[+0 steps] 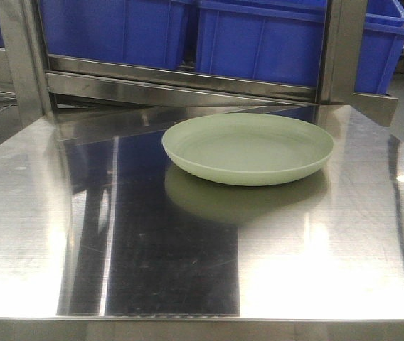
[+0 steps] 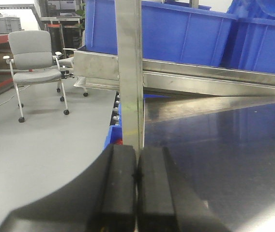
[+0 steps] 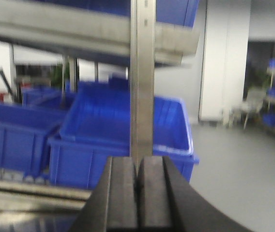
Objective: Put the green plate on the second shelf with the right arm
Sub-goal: 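Move the right gripper toward the pale green plate on the table, then lower the right gripper onto the plate rim farthest from the robot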
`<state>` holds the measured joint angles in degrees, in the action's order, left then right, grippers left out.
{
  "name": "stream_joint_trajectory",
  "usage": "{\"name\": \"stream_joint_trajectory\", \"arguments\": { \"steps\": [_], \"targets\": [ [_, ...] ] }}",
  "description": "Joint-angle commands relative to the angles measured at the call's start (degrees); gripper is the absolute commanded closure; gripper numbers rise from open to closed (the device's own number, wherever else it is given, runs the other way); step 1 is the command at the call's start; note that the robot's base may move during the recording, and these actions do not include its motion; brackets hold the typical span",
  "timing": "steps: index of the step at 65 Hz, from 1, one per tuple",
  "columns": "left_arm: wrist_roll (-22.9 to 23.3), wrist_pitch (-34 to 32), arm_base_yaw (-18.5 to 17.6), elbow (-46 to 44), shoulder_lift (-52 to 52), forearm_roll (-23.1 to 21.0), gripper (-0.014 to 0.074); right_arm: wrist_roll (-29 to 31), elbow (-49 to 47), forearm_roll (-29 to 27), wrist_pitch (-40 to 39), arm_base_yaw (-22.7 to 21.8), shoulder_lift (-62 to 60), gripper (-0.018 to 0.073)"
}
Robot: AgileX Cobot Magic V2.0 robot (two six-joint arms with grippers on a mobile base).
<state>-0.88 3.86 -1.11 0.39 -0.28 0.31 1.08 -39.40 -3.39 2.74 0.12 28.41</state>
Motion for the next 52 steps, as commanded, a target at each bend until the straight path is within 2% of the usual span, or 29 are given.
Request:
{"name": "stream_joint_trajectory", "arguments": {
  "steps": [1,4,11,20,24,28,30,34,39,43,52],
  "targets": [
    [0.1,-4.8,-0.5,2.4,-0.8,0.0,0.0466,0.1,-10.8,0.0,0.6,-0.1,11.4,0.0505],
    [0.1,-4.8,-0.5,2.4,-0.8,0.0,0.0466,0.1,-16.8,-0.8,4.2,-0.1,17.1,0.0505],
    [0.1,-4.8,-0.5,2.4,-0.8,0.0,0.0466,0.1,-32.5,-1.6,21.6,0.0,30.9,0.0505],
    [0.1,-4.8,-0.5,2.4,-0.8,0.0,0.0466,0.1,-48.4,-6.9,38.5,0.0,47.0,0.0476],
    [0.1,-4.8,-0.5,2.4,-0.8,0.0,0.0466,0.6,-54.6,-9.9,46.0,0.0,53.8,0.041],
    [0.1,-4.8,-0.5,2.4,-0.8,0.0,0.0466,1.7,-61.2,-14.7,55.4,0.0,61.1,0.0279],
    [0.1,-4.8,-0.5,2.4,-0.8,0.0,0.0466,2.2,-65.3,-18.6,60.6,0.0,65.3,0.0173],
    [0.1,-4.8,-0.5,2.4,-0.8,0.0,0.0466,2.7,-70.0,-23.7,67.8,0.0,72.1,0.008],
    [0.1,-4.8,-0.5,2.4,-0.8,0.0,0.0466,2.7,-74.6,-27.8,73.2,0.0,79.0,0.007],
    [0.1,-4.8,-0.5,2.4,-0.8,0.0,0.0466,2.2,-76.4,-30.1,73.6,0.0,83.1,0.0069],
    [0.1,-4.8,-0.5,2.4,-0.8,0.0,0.0466,1.0,-76.6,-30.6,73.6,0.1,87.4,0.0069]
  ]
}}
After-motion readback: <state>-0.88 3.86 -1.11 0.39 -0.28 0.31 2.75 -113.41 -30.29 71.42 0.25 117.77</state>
